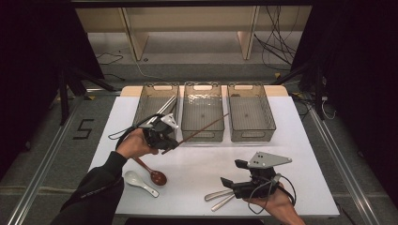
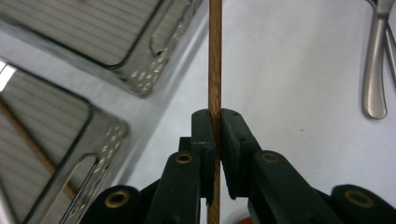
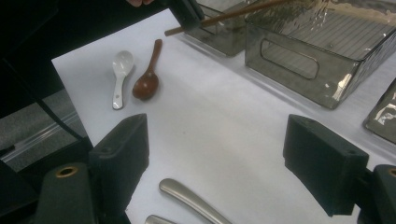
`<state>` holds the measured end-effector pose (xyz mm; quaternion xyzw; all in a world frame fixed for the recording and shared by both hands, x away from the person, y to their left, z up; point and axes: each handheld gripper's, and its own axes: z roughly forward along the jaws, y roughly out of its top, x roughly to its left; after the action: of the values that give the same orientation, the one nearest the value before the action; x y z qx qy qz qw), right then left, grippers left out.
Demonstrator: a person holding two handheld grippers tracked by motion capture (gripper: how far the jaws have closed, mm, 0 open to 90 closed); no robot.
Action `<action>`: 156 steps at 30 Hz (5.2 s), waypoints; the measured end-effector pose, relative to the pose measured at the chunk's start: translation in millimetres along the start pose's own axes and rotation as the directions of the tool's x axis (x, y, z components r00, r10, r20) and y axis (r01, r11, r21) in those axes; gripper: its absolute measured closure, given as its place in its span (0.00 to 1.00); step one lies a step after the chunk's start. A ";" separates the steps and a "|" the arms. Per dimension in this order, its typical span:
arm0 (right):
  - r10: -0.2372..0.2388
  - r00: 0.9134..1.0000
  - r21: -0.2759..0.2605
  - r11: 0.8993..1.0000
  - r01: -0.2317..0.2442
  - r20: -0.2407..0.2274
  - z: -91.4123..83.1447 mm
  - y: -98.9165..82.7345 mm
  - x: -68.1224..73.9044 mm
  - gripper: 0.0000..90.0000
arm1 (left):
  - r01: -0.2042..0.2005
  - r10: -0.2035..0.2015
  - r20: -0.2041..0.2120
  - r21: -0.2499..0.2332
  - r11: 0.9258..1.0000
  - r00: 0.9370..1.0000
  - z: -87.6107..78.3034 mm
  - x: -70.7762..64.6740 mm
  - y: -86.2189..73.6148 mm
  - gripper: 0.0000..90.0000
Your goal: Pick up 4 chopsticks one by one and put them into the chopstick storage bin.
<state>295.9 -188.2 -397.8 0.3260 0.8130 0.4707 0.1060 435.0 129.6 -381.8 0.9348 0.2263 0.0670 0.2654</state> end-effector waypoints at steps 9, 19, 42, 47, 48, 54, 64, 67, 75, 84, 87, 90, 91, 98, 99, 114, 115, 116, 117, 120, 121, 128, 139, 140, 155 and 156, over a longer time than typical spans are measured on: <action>-0.002 1.000 -0.004 1.000 0.002 0.001 -0.5 -0.2 -0.2 0.26 | 0.098 -0.104 -0.076 -0.087 0.991 0.992 -21.7 19.0 -6.7 0.93; 0.005 1.000 -0.029 1.000 -0.005 0.013 -1.8 -0.7 -1.9 0.25 | 0.192 -0.211 -0.122 -0.153 0.969 0.970 -36.0 38.8 -17.7 0.93; 0.008 1.000 -0.024 1.000 -0.008 0.014 -0.5 -1.4 -2.0 0.25 | 0.379 -0.436 -0.186 -0.278 0.883 0.880 -43.9 94.5 -57.8 0.93; 0.008 1.000 -0.023 1.000 -0.007 0.013 -0.3 -1.4 -1.7 0.25 | 0.374 -0.442 -0.207 -0.296 0.879 0.873 -44.2 98.9 -59.2 0.93; 0.007 1.000 -0.023 1.000 -0.007 0.013 -0.3 -1.5 -1.8 0.25 | 0.373 -0.442 -0.212 -0.298 0.879 0.872 -43.8 99.8 -59.3 0.93; 0.007 1.000 -0.021 1.000 -0.007 0.014 -0.5 -1.5 -1.9 0.25 | 0.376 -0.447 -0.221 -0.299 0.877 0.867 -38.4 104.8 -61.2 0.93; 0.006 1.000 -0.018 1.000 -0.006 0.011 0.2 -2.0 -1.4 0.25 | 0.383 -0.456 -0.227 -0.301 0.873 0.861 -31.3 108.7 -61.6 0.93; 0.007 1.000 -0.019 1.000 -0.007 0.011 0.2 -2.0 -1.4 0.25 | 0.384 -0.457 -0.232 -0.301 0.873 0.859 -29.4 109.7 -62.3 0.93; 0.005 1.000 -0.017 1.000 -0.005 0.011 0.7 -2.0 -0.8 0.25 | 0.403 -0.472 -0.241 -0.285 0.870 0.848 -22.2 113.7 -68.8 0.93; 0.004 1.000 -0.019 1.000 -0.004 0.010 0.9 -2.2 -0.3 0.25 | 0.409 -0.472 -0.251 -0.266 0.873 0.845 -12.4 113.6 -70.9 0.93; 0.003 1.000 -0.019 1.000 -0.003 0.009 0.6 -2.2 -0.4 0.25 | 0.410 -0.468 -0.255 -0.250 0.877 0.846 -8.8 113.5 -71.8 0.93; 0.003 1.000 -0.019 1.000 -0.003 0.010 0.8 -2.2 -0.2 0.25 | 0.414 -0.468 -0.257 -0.239 0.878 0.845 -4.9 113.1 -72.3 0.93; 0.003 1.000 -0.019 1.000 -0.003 0.010 0.9 -2.2 -0.1 0.25 | 0.414 -0.466 -0.260 -0.233 0.880 0.846 -3.8 112.9 -72.4 0.93; 0.003 1.000 -0.019 1.000 -0.003 0.010 0.9 -2.3 -0.1 0.25 | 0.422 -0.475 -0.270 -0.232 0.877 0.838 -1.0 113.1 -72.6 0.93; 0.004 1.000 -0.017 1.000 -0.004 0.009 0.8 -2.3 0.0 0.25 | 0.424 -0.476 -0.271 -0.230 0.876 0.836 -0.5 113.5 -73.0 0.92; 0.004 1.000 -0.018 1.000 -0.004 0.010 0.4 -2.1 0.1 0.25 | 0.388 -0.427 -0.267 -0.186 0.903 0.864 -7.2 101.7 -63.3 0.64; 0.004 1.000 -0.018 1.000 -0.003 0.012 0.2 -2.0 0.1 0.25 | 0.380 -0.420 -0.264 -0.188 0.905 0.868 -9.7 98.4 -60.7 0.60; 0.002 1.000 -0.015 1.000 -0.002 0.011 -0.4 -1.9 -0.1 0.25 | 0.378 -0.417 -0.256 -0.186 0.907 0.872 -12.3 95.8 -58.1 0.56; 0.003 1.000 -0.018 1.000 -0.003 0.012 -0.8 -1.7 -0.1 0.25 | 0.380 -0.416 -0.244 -0.183 0.907 0.876 -14.8 93.3 -56.0 0.52; 0.005 1.000 -0.024 1.000 -0.005 0.015 -1.7 -1.8 -0.8 0.25 | 0.350 -0.385 -0.233 -0.175 0.920 0.893 -21.4 84.0 -51.8 0.45; 0.005 1.000 -0.024 1.000 -0.004 0.016 -1.8 -1.9 -0.9 0.25 | 0.341 -0.373 -0.232 -0.167 0.925 0.898 -23.4 80.7 -51.0 0.44; 0.005 1.000 -0.024 1.000 -0.004 0.015 -2.2 -1.6 -1.0 0.25 | 0.275 -0.295 -0.212 -0.121 0.954 0.932 -31.1 60.9 -51.5 0.37; 0.009 1.000 -0.028 1.000 -0.008 0.018 -1.5 -1.4 -1.3 0.25 | 0.220 -0.229 -0.166 -0.069 0.973 0.959 -32.9 38.2 -56.7 0.31; 0.009 1.000 -0.028 1.000 -0.008 0.019 -1.3 -1.5 -1.4 0.25 | 0.212 -0.222 -0.159 -0.073 0.974 0.962 -33.3 35.9 -56.4 0.30; 0.008 1.000 -0.024 1.000 -0.008 0.018 -1.7 -2.0 -2.5 0.25 | 0.128 -0.126 -0.114 0.006 0.992 0.985 -29.1 13.9 -61.1 0.28; 0.008 1.000 -0.024 1.000 -0.008 0.018 -1.7 -2.0 -2.6 0.25 | 0.124 -0.122 -0.115 0.012 0.992 0.986 -28.8 12.5 -61.6 0.27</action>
<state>296.2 -191.8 -398.9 0.3321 0.8051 0.4777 0.1154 415.2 195.3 -389.7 0.9161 0.2989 0.1017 0.2470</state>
